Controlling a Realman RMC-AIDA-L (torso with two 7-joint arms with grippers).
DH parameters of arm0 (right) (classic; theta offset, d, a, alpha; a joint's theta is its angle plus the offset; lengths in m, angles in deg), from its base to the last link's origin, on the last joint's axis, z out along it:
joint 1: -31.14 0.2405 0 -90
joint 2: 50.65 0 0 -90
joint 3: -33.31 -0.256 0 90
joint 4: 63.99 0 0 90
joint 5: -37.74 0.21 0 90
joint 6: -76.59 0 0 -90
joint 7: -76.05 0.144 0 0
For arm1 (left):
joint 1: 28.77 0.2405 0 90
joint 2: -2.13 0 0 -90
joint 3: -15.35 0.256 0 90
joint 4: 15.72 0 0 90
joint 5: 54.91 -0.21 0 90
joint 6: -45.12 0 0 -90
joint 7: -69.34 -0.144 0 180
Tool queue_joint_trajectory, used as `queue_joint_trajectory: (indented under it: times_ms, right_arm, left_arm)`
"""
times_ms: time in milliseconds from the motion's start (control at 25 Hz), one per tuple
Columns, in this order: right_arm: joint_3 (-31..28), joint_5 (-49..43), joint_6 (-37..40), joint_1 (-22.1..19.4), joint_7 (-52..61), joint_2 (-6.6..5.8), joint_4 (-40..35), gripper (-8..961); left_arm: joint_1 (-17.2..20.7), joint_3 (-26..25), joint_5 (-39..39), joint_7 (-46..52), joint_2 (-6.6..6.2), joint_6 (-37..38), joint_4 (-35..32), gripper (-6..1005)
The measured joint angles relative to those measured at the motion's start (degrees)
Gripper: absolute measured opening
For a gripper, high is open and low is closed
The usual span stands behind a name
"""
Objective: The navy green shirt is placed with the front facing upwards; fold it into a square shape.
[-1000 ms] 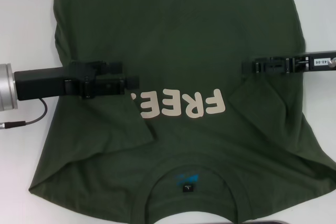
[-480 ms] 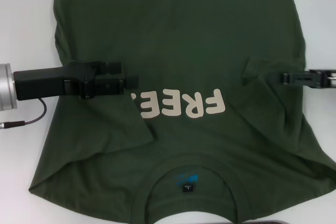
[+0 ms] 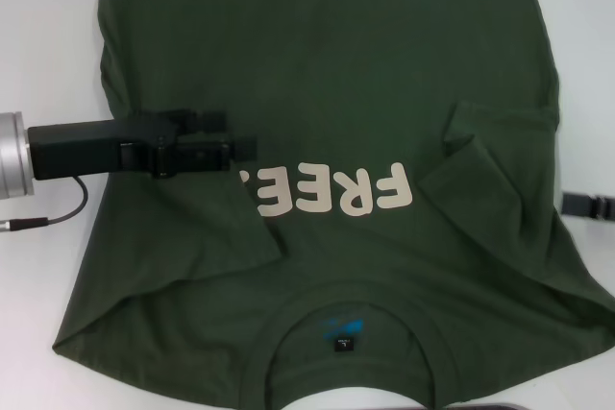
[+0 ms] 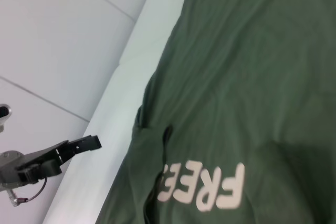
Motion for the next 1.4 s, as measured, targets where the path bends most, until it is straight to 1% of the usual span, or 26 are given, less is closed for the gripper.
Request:
queue_joint_trajectory:
  times_ms: [40,160,320,480,720,1040,1400]
  right_arm:
    - [0.0,0.0,0.0,0.0,0.0,0.0,0.0,764]
    - [-0.1,-0.38,1.01,-2.78,0.02,-0.26,0.0,765]
    - [-0.45,-2.18,1.74,-5.34,-0.14,-0.48,0.01,764]
    - [-1.15,-3.79,2.06,-6.72,-0.25,-0.58,0.03,763]
    - [-3.88,-6.5,3.79,-7.13,-0.29,-1.07,0.02,760]
    - [-5.71,-7.93,4.42,-7.74,-0.15,-2.26,0.02,759]
    - [-7.08,-10.53,4.57,-8.16,-0.27,-2.28,0.02,758]
  left_arm:
    - [-0.03,0.01,-0.03,-0.11,0.05,-0.01,0.0,901]
    - [-0.04,0.05,-0.29,-0.24,0.25,-0.02,0.0,901]
    - [0.24,0.11,-0.45,-0.39,0.46,-0.03,-0.03,900]
    - [0.44,0.19,-0.52,-0.45,0.56,-0.03,-0.08,900]
    - [0.56,0.22,-0.53,-0.57,0.74,-0.03,-0.09,900]
    - [0.48,0.22,-0.43,-0.66,1.09,-0.14,-0.09,900]
    - [0.11,0.22,-0.29,-0.68,1.25,-0.51,-0.08,900]
